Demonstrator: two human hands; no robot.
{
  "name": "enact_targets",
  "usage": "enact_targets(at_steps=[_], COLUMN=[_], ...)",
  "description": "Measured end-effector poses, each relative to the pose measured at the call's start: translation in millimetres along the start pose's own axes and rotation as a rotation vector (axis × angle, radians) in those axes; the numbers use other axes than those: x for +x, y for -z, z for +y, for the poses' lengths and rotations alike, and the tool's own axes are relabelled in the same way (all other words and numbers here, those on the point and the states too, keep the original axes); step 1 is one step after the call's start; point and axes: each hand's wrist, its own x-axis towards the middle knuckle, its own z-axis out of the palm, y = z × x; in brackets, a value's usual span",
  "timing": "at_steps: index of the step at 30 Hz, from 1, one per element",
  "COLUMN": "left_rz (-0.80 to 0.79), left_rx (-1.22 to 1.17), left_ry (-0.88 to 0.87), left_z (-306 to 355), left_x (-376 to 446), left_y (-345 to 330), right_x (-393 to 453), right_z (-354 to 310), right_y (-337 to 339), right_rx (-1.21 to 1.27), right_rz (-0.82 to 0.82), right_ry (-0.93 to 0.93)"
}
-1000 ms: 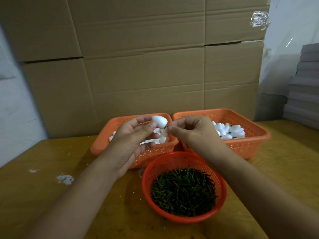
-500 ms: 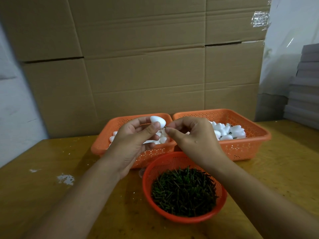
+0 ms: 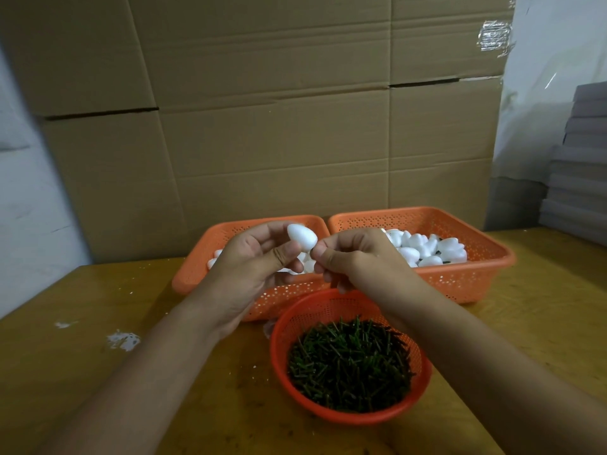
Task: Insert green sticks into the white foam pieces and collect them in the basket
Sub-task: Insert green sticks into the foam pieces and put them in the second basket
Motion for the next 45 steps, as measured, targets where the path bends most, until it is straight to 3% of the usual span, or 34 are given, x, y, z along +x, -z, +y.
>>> enact_targets(at_steps=[14, 24, 41, 45], left_rz=[0.080, 0.096, 0.103, 0.138], left_rx=[-0.036, 0.028, -0.024, -0.054], left_ry=[-0.031, -0.072, 0.001, 0.051], left_z=[5, 4, 3, 1], left_x=[-1, -1, 0, 1], left_y=[-4, -4, -6, -5], right_x=[1, 0, 1, 7], right_z=[0, 0, 0, 2], right_y=[2, 1, 0, 12], right_rx=[0.214, 0.164, 0.143, 0.179], right_rz=[0.067, 0.044, 0.032, 0.159], right_ry=[-0.044, -0.026, -0.015, -0.100])
